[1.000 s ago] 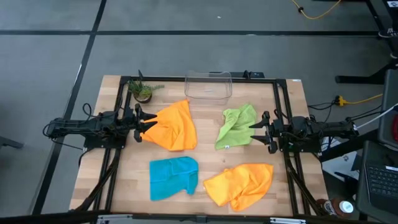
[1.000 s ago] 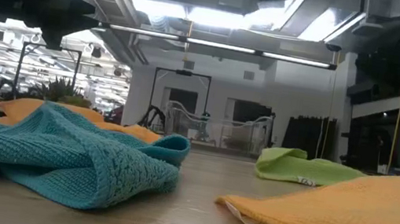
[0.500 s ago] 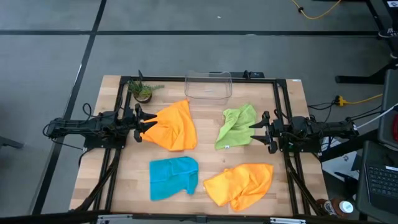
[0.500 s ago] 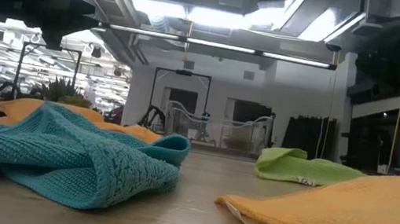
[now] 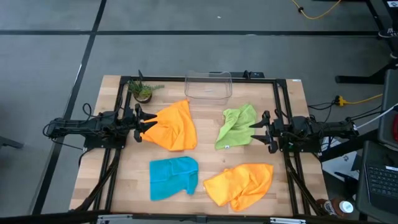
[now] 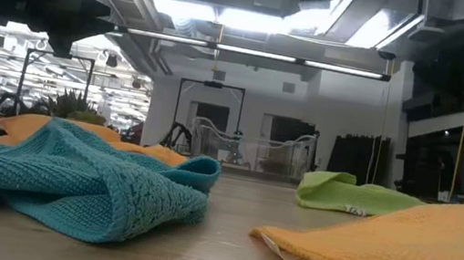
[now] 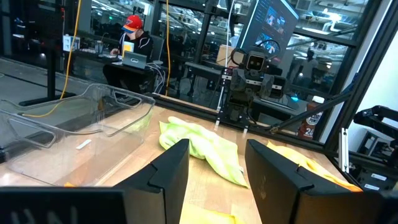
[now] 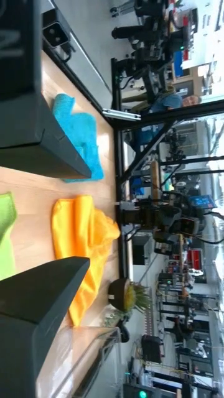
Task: Fold microfiber towels
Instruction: Fold the green microfiber cloth
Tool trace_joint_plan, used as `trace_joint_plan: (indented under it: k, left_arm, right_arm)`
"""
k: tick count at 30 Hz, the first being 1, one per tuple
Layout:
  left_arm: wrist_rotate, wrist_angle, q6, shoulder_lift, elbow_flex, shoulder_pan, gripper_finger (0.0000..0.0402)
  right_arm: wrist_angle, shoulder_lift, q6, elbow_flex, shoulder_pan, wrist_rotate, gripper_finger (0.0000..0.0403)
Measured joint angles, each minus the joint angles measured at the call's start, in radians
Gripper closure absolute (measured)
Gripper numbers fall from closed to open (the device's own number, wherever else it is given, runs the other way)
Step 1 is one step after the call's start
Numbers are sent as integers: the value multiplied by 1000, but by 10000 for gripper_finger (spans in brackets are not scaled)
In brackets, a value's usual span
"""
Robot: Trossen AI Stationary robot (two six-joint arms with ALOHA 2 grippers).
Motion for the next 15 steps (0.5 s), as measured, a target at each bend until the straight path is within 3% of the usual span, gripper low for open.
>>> trace_joint_plan:
  k: [15]
  left_arm:
    - [0, 0, 0, 0, 0, 0, 250]
  right_arm:
    - [52, 0, 86, 0, 0, 0, 185]
